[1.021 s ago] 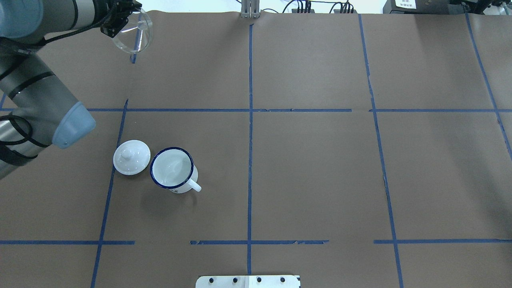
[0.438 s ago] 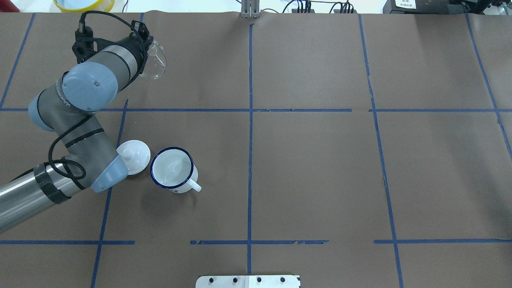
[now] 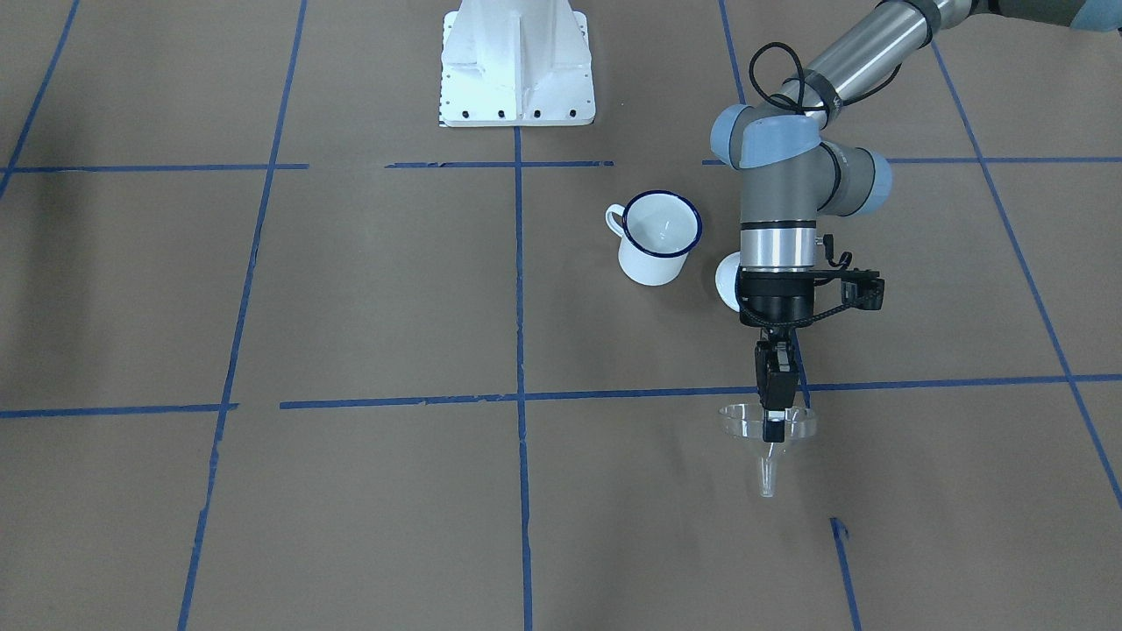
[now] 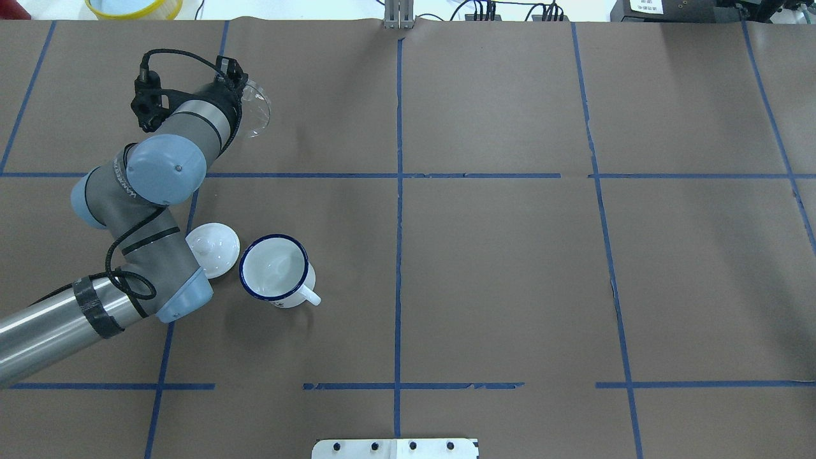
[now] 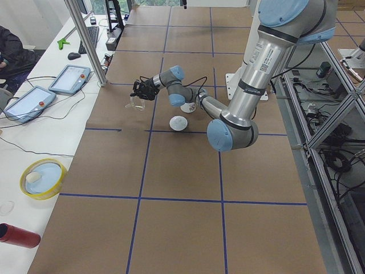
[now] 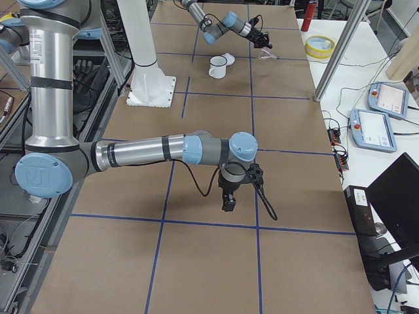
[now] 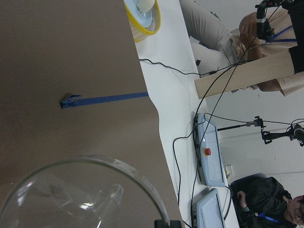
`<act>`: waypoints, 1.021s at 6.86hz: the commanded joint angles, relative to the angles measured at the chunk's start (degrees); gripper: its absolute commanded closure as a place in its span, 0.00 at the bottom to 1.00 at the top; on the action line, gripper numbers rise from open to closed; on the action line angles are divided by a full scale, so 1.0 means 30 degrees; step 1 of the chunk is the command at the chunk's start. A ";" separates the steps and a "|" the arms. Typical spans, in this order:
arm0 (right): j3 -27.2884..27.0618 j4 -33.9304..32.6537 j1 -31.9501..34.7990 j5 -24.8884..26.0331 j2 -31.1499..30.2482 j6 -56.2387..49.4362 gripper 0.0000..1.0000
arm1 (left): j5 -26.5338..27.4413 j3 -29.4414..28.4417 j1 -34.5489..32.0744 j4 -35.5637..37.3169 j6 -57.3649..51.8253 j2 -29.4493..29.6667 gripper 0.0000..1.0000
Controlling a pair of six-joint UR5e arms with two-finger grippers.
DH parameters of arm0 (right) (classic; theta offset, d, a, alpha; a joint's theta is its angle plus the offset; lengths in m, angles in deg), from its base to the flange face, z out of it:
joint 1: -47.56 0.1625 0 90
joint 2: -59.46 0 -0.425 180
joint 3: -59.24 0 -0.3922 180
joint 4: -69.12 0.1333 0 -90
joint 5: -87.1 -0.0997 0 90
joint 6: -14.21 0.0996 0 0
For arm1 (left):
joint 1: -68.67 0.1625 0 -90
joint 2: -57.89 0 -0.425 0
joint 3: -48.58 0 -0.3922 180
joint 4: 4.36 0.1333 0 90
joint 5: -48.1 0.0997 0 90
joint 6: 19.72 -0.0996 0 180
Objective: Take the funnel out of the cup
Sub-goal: 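Lower the funnel onto the table farther from the robot and release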
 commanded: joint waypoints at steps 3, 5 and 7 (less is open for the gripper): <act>-0.0010 0.0000 -0.0001 0.0000 -0.0011 0.0000 0.00 | 0.0238 -0.1504 0.0294 -0.1218 0.0075 0.0074 1.00; -0.0010 0.0000 -0.0001 0.0000 -0.0011 0.0000 0.00 | 0.1546 -0.2328 0.0556 -0.1927 0.0104 0.0074 1.00; -0.0010 0.0000 -0.0001 0.0000 -0.0011 0.0000 0.00 | 0.1615 -0.2330 0.0558 -0.1927 0.0047 0.0074 0.67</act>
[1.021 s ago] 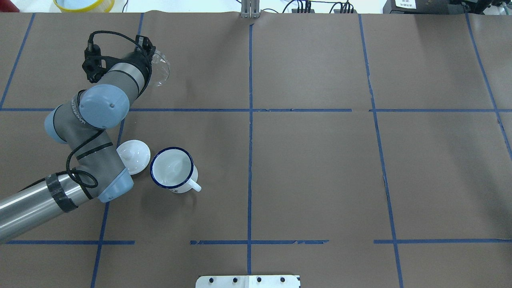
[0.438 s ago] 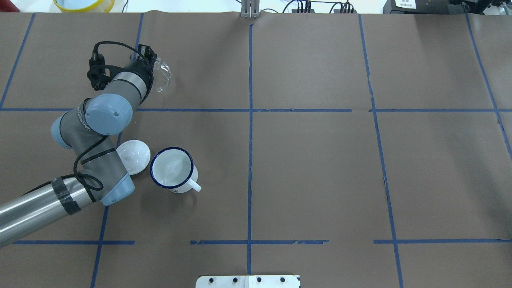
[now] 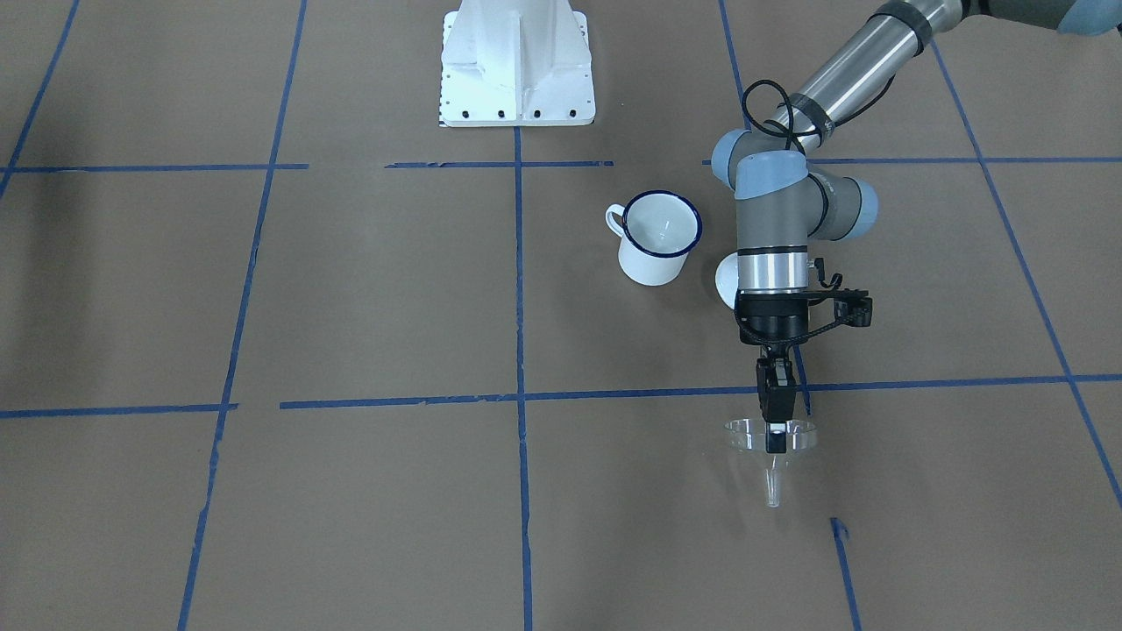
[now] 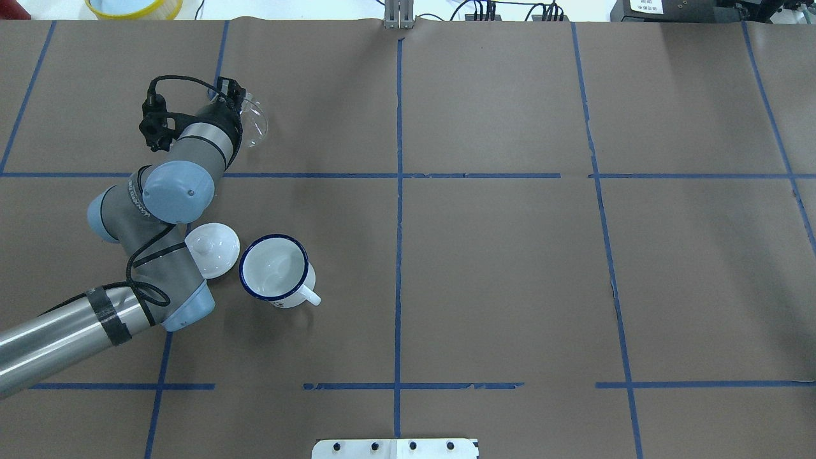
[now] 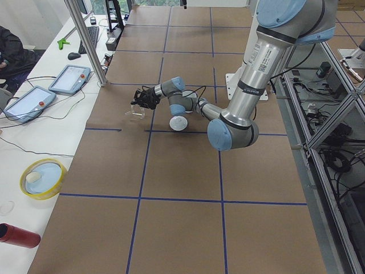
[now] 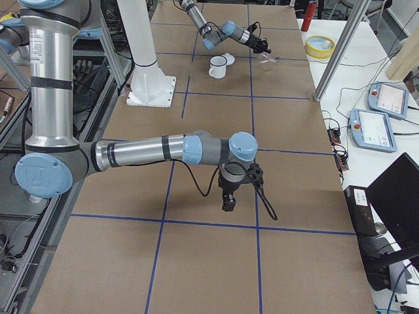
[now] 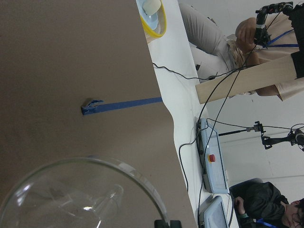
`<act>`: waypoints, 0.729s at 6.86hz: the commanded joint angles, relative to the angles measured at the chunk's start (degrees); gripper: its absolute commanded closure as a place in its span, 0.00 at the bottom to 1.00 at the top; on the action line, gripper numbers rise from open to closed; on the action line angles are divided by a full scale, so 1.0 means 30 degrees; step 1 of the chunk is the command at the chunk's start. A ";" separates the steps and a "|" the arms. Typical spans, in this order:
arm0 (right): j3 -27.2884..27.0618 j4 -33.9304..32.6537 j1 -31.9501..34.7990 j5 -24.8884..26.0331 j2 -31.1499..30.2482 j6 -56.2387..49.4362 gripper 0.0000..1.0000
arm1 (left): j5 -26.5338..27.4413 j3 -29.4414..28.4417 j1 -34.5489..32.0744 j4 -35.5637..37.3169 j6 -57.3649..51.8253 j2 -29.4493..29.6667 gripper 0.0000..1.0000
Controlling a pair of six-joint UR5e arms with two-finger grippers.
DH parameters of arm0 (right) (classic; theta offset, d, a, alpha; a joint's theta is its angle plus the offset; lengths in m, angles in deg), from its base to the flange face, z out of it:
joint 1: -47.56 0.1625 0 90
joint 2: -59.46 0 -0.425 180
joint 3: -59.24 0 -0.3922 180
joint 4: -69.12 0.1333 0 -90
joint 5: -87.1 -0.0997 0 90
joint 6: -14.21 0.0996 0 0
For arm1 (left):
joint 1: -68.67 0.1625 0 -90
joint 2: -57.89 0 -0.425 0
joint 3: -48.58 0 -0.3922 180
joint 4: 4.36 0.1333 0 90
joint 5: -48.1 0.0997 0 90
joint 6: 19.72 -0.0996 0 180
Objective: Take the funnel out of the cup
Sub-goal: 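Lower the funnel onto the table farther from the robot and release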
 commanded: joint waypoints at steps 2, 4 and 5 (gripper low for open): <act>0.0000 -0.0029 -0.0001 0.0000 -0.0004 0.0000 0.00 | 0.0047 -0.0328 0.0153 0.0080 -0.0362 -0.0043 0.00; 0.0000 0.0000 -0.0001 0.0000 -0.0004 0.0000 0.00 | 0.0047 -0.0301 0.0213 0.0051 -0.1643 -0.0043 0.00; 0.0029 0.0000 -0.0001 0.0000 0.0025 0.0000 0.00 | 0.0018 -0.0272 0.0213 0.0051 -0.2058 -0.0072 0.00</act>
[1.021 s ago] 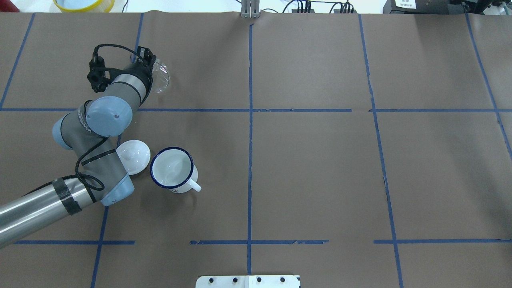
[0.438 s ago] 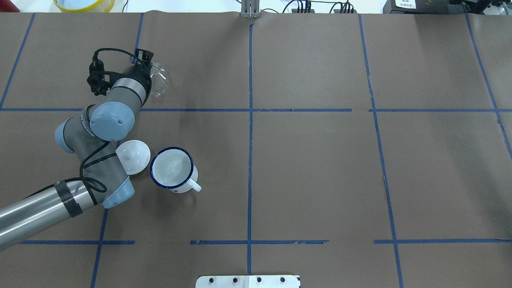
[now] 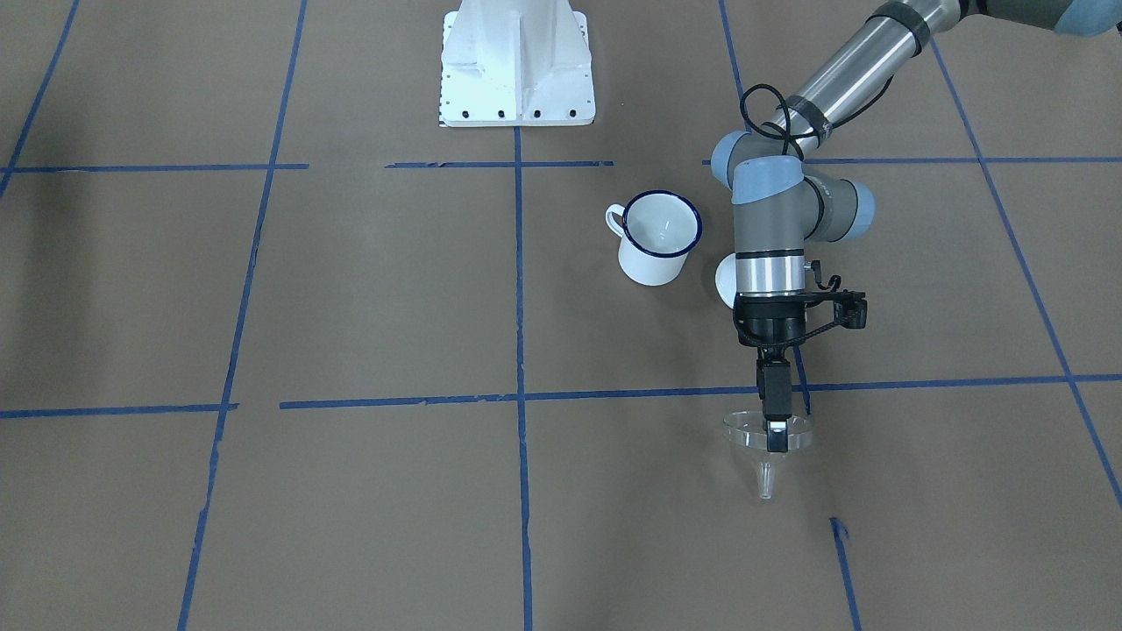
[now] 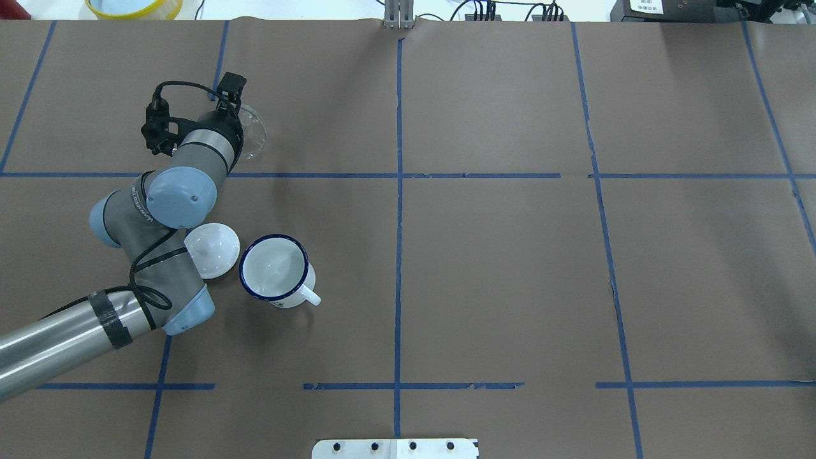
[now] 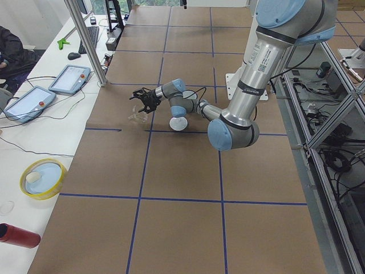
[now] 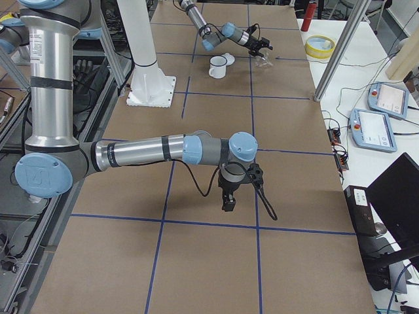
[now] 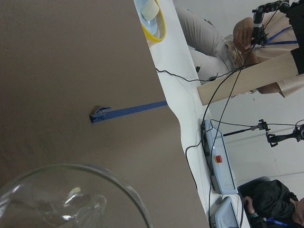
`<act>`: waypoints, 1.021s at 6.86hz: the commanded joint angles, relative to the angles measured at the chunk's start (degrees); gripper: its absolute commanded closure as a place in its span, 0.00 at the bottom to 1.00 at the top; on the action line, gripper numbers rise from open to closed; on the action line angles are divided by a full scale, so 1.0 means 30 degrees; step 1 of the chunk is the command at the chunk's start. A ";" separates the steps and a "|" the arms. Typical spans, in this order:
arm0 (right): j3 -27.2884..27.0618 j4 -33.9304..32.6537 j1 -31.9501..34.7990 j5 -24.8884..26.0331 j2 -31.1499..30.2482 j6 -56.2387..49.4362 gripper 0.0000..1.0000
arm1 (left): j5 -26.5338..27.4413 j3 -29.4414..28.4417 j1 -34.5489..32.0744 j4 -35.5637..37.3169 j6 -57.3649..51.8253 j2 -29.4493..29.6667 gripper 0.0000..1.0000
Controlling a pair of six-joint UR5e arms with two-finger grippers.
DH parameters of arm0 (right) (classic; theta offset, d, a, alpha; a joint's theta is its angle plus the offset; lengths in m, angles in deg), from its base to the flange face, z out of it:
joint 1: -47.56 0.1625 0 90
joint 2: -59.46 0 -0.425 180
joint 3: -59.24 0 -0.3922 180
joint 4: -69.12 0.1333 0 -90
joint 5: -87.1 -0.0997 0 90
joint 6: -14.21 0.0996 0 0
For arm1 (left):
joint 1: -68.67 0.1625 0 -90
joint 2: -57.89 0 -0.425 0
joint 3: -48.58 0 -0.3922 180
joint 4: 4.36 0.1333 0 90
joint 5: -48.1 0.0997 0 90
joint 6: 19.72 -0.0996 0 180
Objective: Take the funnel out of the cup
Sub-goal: 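Lower the funnel onto the table farther from the robot and release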
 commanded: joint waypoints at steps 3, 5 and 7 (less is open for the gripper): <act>-0.0004 0.0002 0.0000 0.0000 0.0024 0.0000 0.00 | -0.1149 0.2143 -0.0102 -0.0037 -0.3725 -0.1412 0.00; -0.0004 -0.0027 0.0000 0.0000 -0.0005 0.0000 0.00 | -0.3842 0.6997 -0.0132 -0.0038 -0.5361 -0.5566 0.00; -0.0004 0.0002 0.0000 0.0000 -0.0005 0.0000 0.00 | -0.8108 0.9533 -0.0307 0.0196 -0.7530 -0.7775 0.00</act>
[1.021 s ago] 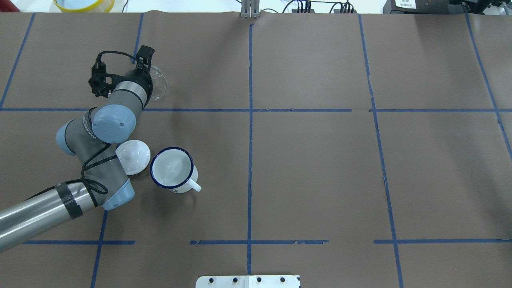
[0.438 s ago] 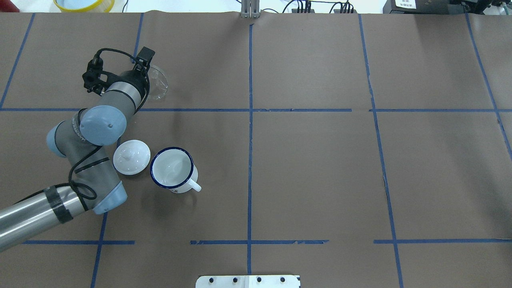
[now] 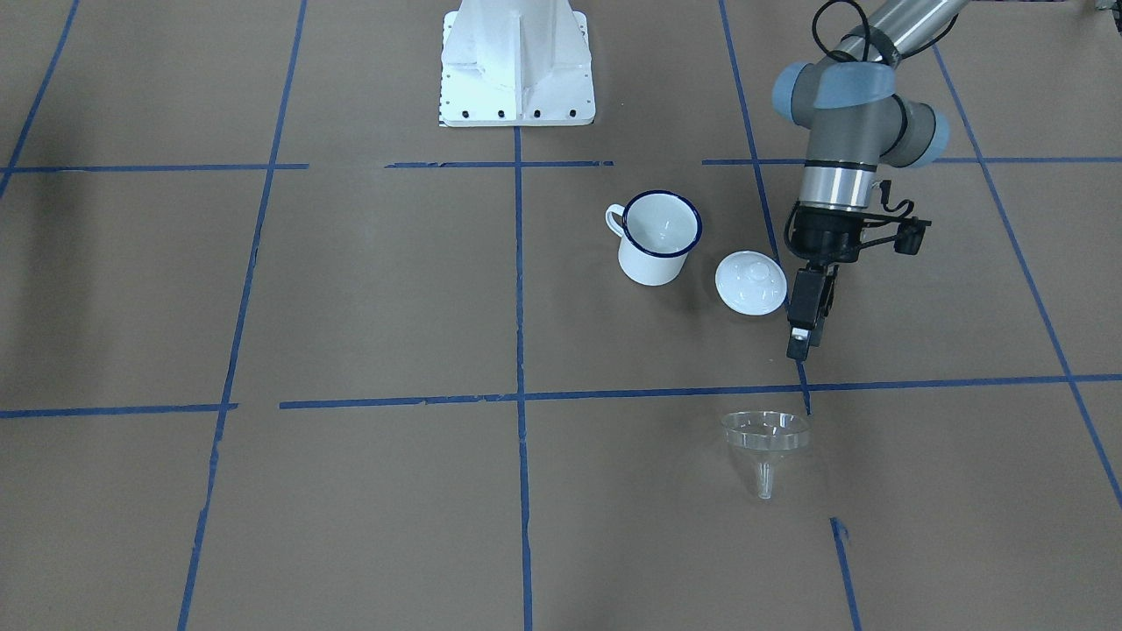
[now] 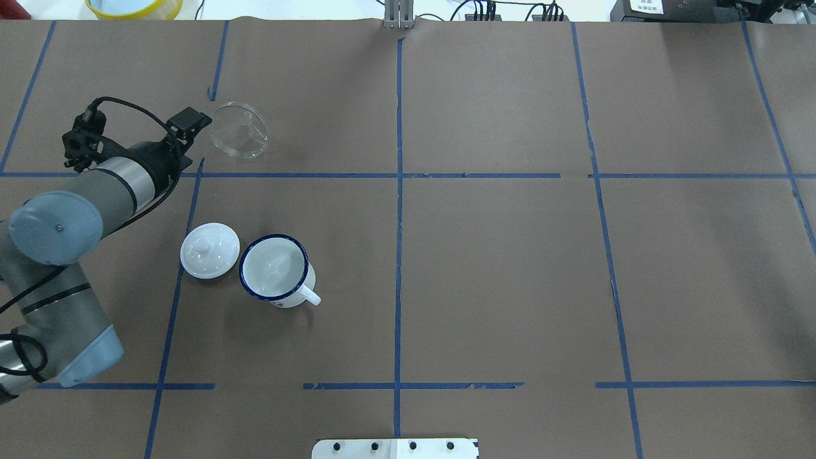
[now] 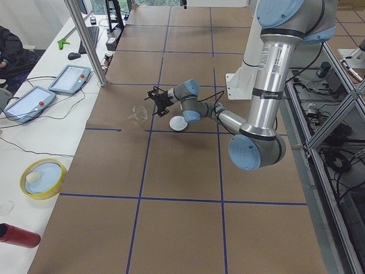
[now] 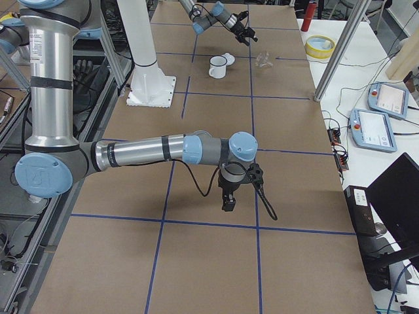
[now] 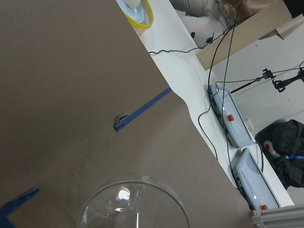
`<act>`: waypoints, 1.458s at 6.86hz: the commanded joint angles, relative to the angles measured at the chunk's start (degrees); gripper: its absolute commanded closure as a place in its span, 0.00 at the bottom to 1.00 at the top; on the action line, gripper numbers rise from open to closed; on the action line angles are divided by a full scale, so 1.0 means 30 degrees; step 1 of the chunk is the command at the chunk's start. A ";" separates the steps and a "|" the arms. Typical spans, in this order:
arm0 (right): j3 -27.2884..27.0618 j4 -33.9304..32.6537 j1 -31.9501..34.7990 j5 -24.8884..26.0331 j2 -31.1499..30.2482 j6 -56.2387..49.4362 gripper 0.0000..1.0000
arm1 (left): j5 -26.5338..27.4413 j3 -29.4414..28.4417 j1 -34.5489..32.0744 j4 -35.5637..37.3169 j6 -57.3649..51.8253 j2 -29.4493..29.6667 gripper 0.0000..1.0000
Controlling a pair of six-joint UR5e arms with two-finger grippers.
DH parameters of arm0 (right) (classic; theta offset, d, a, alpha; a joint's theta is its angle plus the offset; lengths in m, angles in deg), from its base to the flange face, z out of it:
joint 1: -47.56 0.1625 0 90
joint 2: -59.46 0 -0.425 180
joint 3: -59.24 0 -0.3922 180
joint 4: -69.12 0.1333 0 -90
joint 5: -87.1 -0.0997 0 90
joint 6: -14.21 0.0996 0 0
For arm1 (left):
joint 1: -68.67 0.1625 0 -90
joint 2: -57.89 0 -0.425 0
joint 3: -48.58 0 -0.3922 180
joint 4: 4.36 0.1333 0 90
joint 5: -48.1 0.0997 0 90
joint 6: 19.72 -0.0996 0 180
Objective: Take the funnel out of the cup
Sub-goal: 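Move the left gripper down to the white lid and grasp it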
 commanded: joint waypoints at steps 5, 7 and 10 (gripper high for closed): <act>0.0000 0.0007 -0.0001 0.0000 0.0000 0.0000 0.00 | -0.9934 0.3813 -0.1206 0.6152 -0.8863 -0.1850 0.00; 0.0000 0.0007 -0.0001 0.0000 0.0000 0.0000 0.00 | -1.0030 0.3640 -0.1149 0.9571 -1.1761 0.0075 0.00; 0.0000 0.0007 -0.0001 0.0000 0.0000 0.0000 0.00 | -1.0059 0.2005 -0.1091 1.0386 -1.4560 0.0762 0.00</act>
